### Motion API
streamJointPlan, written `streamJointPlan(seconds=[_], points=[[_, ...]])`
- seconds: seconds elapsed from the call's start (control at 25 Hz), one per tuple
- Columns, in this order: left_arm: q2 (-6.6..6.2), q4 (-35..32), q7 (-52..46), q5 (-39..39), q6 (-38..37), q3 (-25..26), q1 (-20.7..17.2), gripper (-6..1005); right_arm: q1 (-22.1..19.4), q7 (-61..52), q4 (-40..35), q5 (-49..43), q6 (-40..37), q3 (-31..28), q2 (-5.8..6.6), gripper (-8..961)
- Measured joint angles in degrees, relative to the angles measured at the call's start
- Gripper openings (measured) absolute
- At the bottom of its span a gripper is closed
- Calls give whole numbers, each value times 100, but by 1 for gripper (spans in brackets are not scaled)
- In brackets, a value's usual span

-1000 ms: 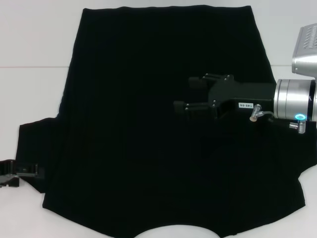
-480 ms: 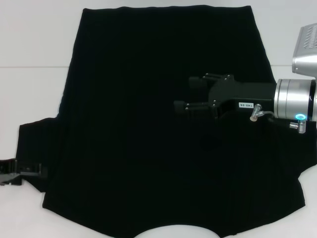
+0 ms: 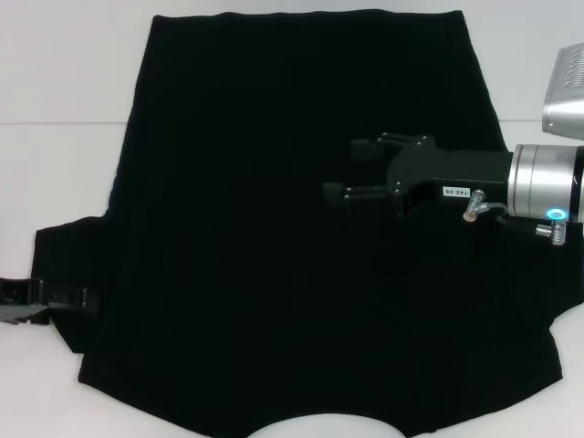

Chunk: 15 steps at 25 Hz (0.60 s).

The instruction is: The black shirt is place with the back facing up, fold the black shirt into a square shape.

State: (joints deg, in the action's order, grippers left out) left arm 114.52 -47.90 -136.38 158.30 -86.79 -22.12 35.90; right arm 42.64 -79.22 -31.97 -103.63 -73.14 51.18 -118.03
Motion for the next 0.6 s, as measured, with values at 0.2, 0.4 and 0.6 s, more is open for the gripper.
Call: streamJointPlan(seconds=[0.2,0.4,0.6], points=[[10,53,3,-20,144,-49,49,822,-6,1,1,0,6,-3,0,916],[15,71,64,-57,368,-60,78,809,-20,0,-13,0,3,-3,0,916],[47,138,79,-59,554,-126,79,707,-28,3,-1,0,4,-3,0,915]])
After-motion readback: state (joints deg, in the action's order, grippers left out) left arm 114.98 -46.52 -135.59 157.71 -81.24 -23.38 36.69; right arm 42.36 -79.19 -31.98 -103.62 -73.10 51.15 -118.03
